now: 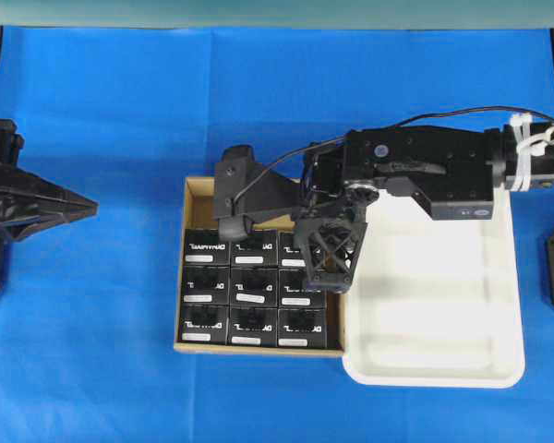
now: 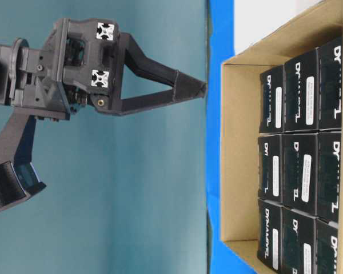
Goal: Pick the box from inside the cardboard box.
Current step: 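Move the right gripper over the top-right black box in the cardboard box, then lower the open right gripper around the top-right box and close it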
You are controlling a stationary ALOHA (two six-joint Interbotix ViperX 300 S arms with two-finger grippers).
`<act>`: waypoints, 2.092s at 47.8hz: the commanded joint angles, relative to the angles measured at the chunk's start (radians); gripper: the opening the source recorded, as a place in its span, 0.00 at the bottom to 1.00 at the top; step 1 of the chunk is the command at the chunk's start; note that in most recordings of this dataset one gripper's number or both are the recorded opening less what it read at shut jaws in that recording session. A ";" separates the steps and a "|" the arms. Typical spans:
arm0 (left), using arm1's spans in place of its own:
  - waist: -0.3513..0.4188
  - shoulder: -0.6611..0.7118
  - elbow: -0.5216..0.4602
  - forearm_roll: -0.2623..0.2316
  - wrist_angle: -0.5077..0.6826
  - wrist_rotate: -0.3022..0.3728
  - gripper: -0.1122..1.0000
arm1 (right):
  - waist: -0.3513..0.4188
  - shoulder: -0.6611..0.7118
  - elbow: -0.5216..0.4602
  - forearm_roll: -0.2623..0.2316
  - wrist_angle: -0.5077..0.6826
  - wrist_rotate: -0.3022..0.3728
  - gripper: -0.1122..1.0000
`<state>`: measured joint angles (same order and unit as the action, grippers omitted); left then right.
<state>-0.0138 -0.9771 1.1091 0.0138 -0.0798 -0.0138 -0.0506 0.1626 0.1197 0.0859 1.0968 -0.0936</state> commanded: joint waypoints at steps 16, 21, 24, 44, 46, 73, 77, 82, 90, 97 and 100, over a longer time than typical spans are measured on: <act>0.000 0.002 -0.032 0.003 -0.005 -0.002 0.06 | -0.003 0.015 0.005 0.002 -0.058 -0.051 0.74; 0.000 0.002 -0.032 0.003 -0.005 -0.002 0.06 | -0.011 0.025 0.008 -0.002 -0.075 -0.051 0.95; 0.000 0.000 -0.032 0.003 -0.005 -0.002 0.06 | -0.015 0.028 0.012 -0.002 -0.086 -0.051 0.99; 0.000 0.002 -0.032 0.003 -0.005 -0.002 0.06 | -0.038 0.058 0.058 0.023 -0.144 -0.051 0.98; 0.000 0.000 -0.034 0.003 -0.005 -0.002 0.06 | -0.035 0.061 0.060 0.032 -0.146 -0.051 0.98; 0.000 0.002 -0.032 0.003 -0.005 -0.002 0.06 | -0.046 0.110 0.075 0.038 -0.204 -0.074 0.98; 0.000 0.002 -0.032 0.003 -0.005 -0.002 0.06 | -0.051 0.110 0.075 0.038 -0.204 -0.092 0.98; 0.000 0.002 -0.032 0.003 -0.005 -0.002 0.06 | -0.054 0.112 0.077 0.038 -0.206 -0.103 0.98; -0.002 0.002 -0.032 0.003 -0.005 -0.002 0.06 | -0.054 0.120 0.077 0.038 -0.207 -0.104 0.98; 0.000 0.002 -0.032 0.003 -0.005 -0.002 0.06 | -0.054 0.124 0.081 0.038 -0.209 -0.106 0.98; 0.000 0.002 -0.032 0.003 -0.005 -0.002 0.06 | -0.057 0.127 0.083 0.038 -0.210 -0.106 0.98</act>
<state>-0.0138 -0.9802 1.1075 0.0153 -0.0798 -0.0138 -0.1028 0.2761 0.2025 0.1227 0.8928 -0.1979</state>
